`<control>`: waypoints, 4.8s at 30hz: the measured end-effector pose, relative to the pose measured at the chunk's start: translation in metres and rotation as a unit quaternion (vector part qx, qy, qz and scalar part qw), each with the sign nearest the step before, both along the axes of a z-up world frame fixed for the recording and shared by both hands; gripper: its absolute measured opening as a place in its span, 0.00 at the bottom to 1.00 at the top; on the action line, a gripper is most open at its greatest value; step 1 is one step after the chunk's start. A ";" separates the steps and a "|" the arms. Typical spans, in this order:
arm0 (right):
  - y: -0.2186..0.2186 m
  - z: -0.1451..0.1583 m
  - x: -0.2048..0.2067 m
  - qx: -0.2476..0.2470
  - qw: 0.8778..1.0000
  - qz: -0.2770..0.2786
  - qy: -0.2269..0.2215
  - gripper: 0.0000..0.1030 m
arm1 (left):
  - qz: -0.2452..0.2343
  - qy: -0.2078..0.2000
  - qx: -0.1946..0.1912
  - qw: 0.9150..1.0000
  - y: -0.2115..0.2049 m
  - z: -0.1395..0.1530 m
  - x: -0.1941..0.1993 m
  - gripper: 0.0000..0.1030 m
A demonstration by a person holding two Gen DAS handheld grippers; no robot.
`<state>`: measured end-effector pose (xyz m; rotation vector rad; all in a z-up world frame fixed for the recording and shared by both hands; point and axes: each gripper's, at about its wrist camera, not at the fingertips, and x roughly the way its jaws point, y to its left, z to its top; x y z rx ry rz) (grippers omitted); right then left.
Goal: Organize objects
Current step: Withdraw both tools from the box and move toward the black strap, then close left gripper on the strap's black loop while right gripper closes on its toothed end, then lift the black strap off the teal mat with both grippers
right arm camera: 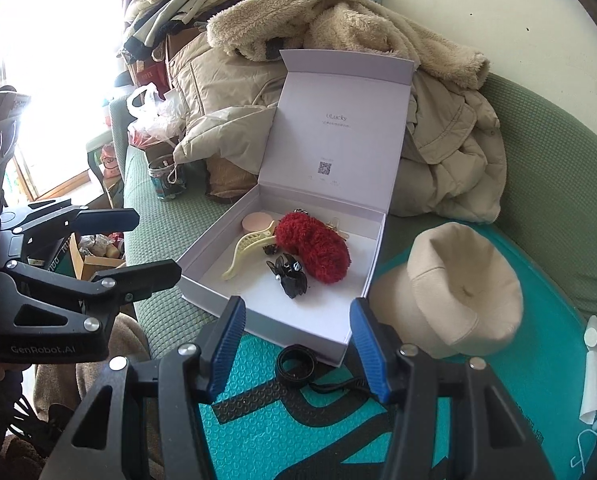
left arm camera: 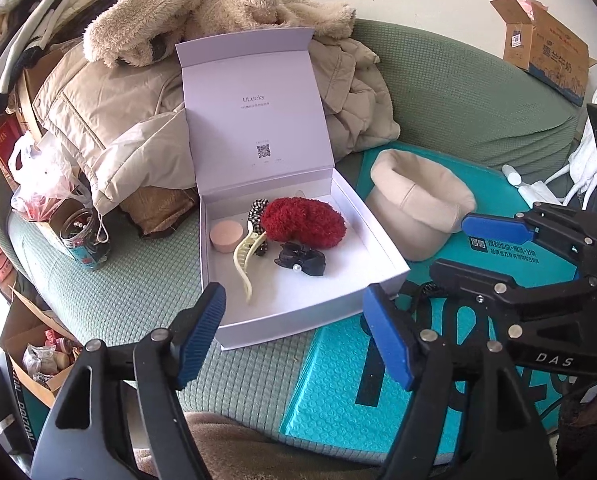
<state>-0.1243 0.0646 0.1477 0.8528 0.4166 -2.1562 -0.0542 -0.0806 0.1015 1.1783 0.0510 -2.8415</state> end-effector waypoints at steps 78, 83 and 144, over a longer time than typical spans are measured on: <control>0.079 -0.142 -0.075 0.036 0.988 -0.089 -0.124 0.20 | -0.056 -0.088 0.094 0.990 0.075 -0.154 -0.086 0.40; 0.083 -0.142 -0.066 0.039 0.987 -0.091 -0.130 0.18 | -0.056 -0.083 0.092 0.991 0.076 -0.153 -0.081 0.40; 0.042 -0.153 -0.024 0.038 0.997 -0.048 -0.056 0.60 | -0.058 -0.049 0.060 0.995 0.067 -0.170 -0.021 0.55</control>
